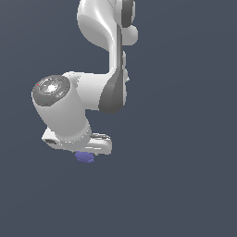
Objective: Pick up the object and move it to a goal position.
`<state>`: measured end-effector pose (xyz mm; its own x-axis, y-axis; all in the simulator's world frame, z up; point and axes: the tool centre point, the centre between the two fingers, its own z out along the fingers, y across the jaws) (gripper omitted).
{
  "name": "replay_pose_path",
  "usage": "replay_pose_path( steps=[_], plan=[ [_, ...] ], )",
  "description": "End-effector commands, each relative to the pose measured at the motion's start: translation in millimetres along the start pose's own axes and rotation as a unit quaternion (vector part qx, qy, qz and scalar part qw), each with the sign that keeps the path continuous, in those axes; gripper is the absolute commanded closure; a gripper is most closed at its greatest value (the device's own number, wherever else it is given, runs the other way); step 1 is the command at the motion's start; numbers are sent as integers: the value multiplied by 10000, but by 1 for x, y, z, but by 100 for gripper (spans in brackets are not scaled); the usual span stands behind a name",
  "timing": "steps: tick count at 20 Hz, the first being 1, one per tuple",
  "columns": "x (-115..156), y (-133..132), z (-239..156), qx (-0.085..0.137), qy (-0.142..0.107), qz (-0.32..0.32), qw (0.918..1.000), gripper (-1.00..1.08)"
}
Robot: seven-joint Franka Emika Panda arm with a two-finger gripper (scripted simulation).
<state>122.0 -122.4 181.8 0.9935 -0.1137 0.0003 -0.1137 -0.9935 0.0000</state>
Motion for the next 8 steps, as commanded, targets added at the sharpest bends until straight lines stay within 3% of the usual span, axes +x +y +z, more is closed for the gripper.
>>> replay_pose_path(
  steps=[1, 8],
  plan=[
    [4, 2, -2, 0, 0, -2, 10000, 108],
    [8, 4, -5, 0, 0, -2, 10000, 108]
  ],
)
